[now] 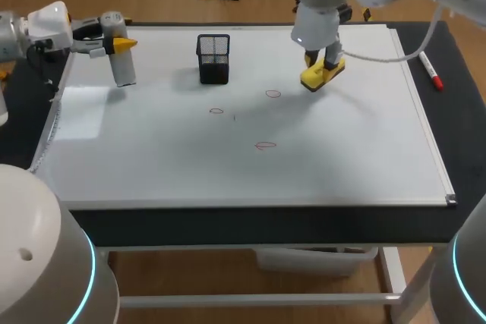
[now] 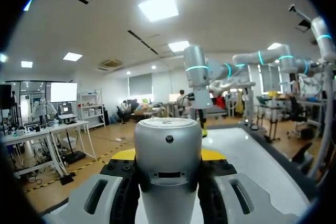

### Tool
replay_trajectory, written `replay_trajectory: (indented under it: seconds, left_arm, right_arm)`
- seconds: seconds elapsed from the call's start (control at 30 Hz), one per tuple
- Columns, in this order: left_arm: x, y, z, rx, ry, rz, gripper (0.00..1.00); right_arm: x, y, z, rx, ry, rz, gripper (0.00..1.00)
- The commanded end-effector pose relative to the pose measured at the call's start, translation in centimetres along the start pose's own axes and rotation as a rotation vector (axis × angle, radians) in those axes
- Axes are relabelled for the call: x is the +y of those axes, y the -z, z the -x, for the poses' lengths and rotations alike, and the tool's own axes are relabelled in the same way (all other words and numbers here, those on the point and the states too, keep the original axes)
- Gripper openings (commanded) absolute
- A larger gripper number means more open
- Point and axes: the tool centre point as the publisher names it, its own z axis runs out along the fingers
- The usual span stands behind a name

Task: Pick up the inspection probe, press it on each red-marked spot on the whiteboard one by one, put down the probe, pick up the eraser, and wipe off all the red marks.

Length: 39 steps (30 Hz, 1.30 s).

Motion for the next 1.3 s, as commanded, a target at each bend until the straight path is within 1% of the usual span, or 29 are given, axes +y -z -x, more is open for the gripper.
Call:
replay_trajectory:
  seconds: [0.03, 0.4, 0.63, 0.77, 0.87, 0.9, 0.93, 1.0, 1.3]
  left_arm:
    - [-0.2, 0.0, -0.1, -0.002, 0.0, 0.002, 0.0]
    - [-0.2, 0.0, -0.1, -0.002, 0.0, 0.002, 0.0]
    - [-0.2, 0.0, -0.1, -0.002, 0.0, 0.002, 0.0]
    - [-0.2, 0.0, -0.1, -0.002, 0.0, 0.002, 0.0]
    - [-0.2, 0.0, -0.1, -0.002, 0.0, 0.002, 0.0]
    - [-0.2, 0.0, -0.1, -0.002, 0.0, 0.002, 0.0]
    - [-0.2, 0.0, -0.1, -0.002, 0.0, 0.002, 0.0]
    - [-0.2, 0.0, -0.1, -0.002, 0.0, 0.002, 0.0]
    - [-0.2, 0.0, -0.1, -0.002, 0.0, 0.002, 0.0]
  right_arm:
    - [2.4, -0.3, 1.0, 0.006, 0.042, -0.006, 0.0]
    - [9.1, -1.4, 4.3, 0.028, 0.231, 0.019, 0.0]
    - [13.6, -2.1, 6.6, 0.024, 0.366, 0.051, 0.0]
    - [15.7, -2.4, 7.8, 0.029, 0.42, 0.073, 0.0]
    - [17.3, -2.7, 8.7, 0.058, 0.465, 0.048, 0.0]
    - [17.8, -2.8, 8.8, 0.081, 0.463, 0.062, 0.0]
    - [18.1, -3.0, 9.1, 0.071, 0.484, 0.047, 0.0]
    - [18.7, -3.2, 9.4, 0.08, 0.503, 0.04, 0.0]
    - [20.9, -3.7, 10.5, 0.068, 0.579, 0.059, 0.0]
